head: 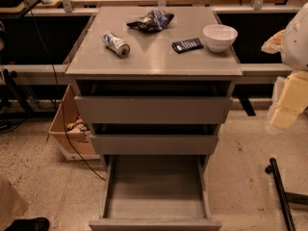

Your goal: Place redbull can into bottom drawer

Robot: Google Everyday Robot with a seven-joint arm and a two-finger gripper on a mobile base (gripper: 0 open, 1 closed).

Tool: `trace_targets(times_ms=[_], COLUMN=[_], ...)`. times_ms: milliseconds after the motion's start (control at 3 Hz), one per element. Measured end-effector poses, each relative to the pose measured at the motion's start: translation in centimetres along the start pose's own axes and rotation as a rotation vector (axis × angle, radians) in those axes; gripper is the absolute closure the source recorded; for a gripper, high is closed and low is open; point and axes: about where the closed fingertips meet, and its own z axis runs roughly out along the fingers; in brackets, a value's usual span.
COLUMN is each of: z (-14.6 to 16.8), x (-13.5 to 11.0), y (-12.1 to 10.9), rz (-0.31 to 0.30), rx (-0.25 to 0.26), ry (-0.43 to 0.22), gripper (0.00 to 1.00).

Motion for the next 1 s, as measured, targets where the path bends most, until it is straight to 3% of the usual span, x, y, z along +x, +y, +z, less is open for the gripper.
trace_targets(times_ms=[333,667,1000], z=[0.0,2.1,6.1], x=[0.0,-2.4,-7.8], y=[0.0,-1.6,-5.3], rz=[0.0,-0.023,-0.058], rx=[0.0,0.0,0.018], ry=[0.0,-0.04,-0.09], gripper=[0.0,0.0,0.0])
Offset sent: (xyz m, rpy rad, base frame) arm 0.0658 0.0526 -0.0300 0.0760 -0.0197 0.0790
